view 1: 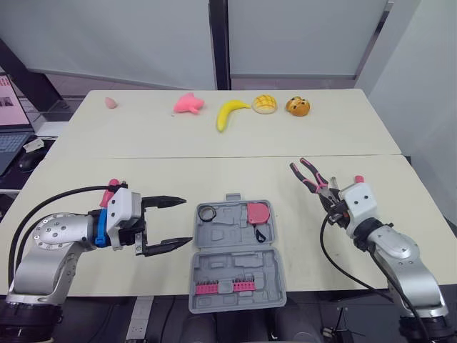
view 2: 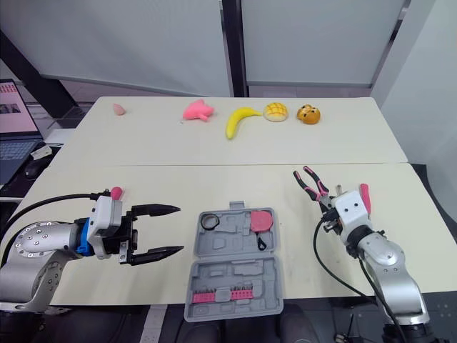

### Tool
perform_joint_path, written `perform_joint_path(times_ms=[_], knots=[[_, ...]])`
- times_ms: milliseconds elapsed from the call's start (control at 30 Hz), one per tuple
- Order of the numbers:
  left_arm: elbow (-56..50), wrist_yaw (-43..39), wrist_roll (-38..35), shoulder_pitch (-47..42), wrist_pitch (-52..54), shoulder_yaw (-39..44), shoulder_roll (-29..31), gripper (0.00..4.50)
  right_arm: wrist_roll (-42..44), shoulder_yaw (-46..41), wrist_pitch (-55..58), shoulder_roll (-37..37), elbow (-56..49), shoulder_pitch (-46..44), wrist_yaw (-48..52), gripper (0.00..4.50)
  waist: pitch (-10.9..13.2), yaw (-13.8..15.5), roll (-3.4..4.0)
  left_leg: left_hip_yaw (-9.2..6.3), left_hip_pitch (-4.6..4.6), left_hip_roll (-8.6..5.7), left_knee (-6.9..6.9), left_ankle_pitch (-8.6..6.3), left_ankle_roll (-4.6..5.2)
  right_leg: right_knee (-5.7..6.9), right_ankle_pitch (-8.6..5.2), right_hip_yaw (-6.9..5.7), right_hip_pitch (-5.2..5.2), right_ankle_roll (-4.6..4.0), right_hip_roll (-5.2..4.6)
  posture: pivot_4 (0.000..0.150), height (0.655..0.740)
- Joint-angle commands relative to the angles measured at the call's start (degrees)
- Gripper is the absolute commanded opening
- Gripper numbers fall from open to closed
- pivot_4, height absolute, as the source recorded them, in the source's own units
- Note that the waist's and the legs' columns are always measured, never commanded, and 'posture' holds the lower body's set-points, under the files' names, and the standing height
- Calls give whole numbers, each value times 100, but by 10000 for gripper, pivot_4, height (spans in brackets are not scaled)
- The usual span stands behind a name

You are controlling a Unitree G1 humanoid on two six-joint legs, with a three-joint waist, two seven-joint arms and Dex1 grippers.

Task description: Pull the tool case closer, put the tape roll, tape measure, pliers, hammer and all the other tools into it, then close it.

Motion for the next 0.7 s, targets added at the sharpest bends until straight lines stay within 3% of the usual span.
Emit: perform_joint_path(times_ms=[33,200,367,700], knots=[[127,-155,106,-52,-233,195,188,45000,229,134,251,-583,-615,-401,772,12306,0,-4,0,0,1,0,0,0,0,0,0,0,0,0,0,1500,7400],[300,-433,188,32,-326,164,426,45000,355,737,460,-1432,-682,-1170,1893,12306,1,-12,-2,-4,-3,0,1,0,0,-3,-1,-5,-2,1,0,1500,7400],[300,-519,257,97,-358,140,521,45000,248,1657,460,-1568,-540,-2029,2699,12306,2,-25,-3,-7,-6,2,0,0,0,-4,-1,-9,-3,1,0,1500,7400],[94,-513,272,288,-379,161,569,45000,-243,2882,829,-821,-11,-3168,2959,12306,2,-24,-3,-13,-10,2,2,0,0,-2,0,-15,-7,0,0,1500,7400]])
